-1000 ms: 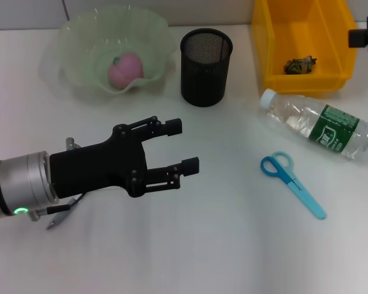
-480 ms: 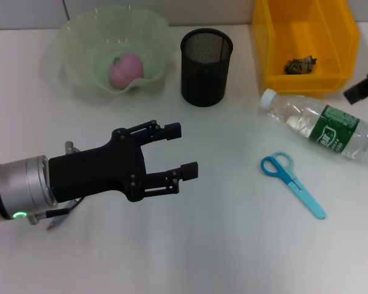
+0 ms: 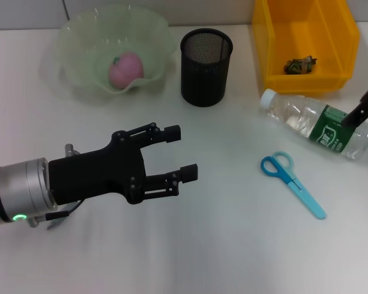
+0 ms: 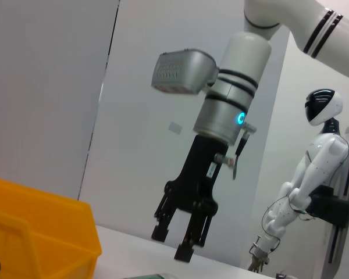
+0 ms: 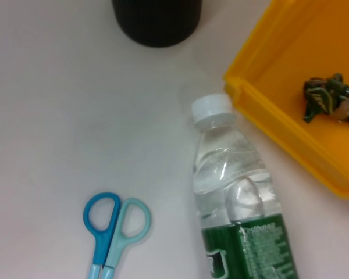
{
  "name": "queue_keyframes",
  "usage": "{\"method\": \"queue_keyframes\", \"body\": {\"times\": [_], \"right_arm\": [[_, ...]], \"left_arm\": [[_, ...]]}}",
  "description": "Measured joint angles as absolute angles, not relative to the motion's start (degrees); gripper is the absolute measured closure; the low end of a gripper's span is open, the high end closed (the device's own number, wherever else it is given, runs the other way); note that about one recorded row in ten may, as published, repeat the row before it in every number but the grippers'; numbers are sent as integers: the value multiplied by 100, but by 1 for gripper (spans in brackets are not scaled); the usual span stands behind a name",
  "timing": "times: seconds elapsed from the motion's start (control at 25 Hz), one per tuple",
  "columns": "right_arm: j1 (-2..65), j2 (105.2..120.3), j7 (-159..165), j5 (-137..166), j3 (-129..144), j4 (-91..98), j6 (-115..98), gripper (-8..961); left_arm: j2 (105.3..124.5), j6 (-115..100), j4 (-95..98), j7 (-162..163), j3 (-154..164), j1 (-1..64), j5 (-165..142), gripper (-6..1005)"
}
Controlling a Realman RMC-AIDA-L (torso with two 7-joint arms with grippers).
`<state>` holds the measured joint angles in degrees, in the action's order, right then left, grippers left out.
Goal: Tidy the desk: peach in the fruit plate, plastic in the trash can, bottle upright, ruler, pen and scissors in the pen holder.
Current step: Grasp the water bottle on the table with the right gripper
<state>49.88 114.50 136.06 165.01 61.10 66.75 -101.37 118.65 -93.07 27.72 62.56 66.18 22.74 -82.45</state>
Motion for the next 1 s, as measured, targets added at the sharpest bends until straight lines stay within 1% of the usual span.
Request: {"method": "queue_keyframes", "body": {"times": [0.04, 0.08, 0.12, 0.16, 0.2, 0.24, 0.28, 0.36, 0.52, 0.72, 1.0], "right_arm": [[4965, 11526, 13420, 16503, 6180, 6572, -10015, 181], [4965, 11526, 13420, 16503, 6180, 6572, -10015, 181], [4962, 11561, 13346, 16516, 6185, 6522, -9951, 182], [4954, 11630, 13244, 16547, 6189, 6440, -9807, 183], [4954, 11630, 13244, 16547, 6189, 6440, -9807, 183], [4916, 11680, 13170, 16579, 6213, 6380, -9649, 183], [4916, 11680, 13170, 16579, 6213, 6380, -9649, 183], [4842, 11734, 13141, 16655, 6377, 6315, -9417, 183], [4806, 11759, 13156, 16709, 6514, 6294, -9254, 182], [4797, 11726, 13277, 16719, 6532, 6254, -9082, 182], [4734, 11788, 13297, 16720, 6641, 6039, -8673, 182]], "left_arm": [[11865, -9308, 2756, 6253, 6618, 2265, -8245, 189], [11865, -9308, 2756, 6253, 6618, 2265, -8245, 189], [11865, -9308, 2753, 6253, 6618, 2253, -8245, 189], [11865, -9308, 2753, 6252, 6617, 2242, -8245, 189], [11865, -9308, 2752, 6252, 6618, 2231, -8245, 189], [11868, -9308, 2750, 6251, 6618, 2218, -8241, 189], [11868, -9308, 2750, 6251, 6618, 2218, -8241, 189], [11873, -9312, 2720, 6250, 6618, 2207, -8225, 189], [11874, -9327, 2672, 6249, 6618, 2214, -8215, 189], [11874, -9349, 2671, 6249, 6617, 2221, -8213, 189], [11874, -9352, 2671, 6249, 6618, 2217, -8212, 189]]}}
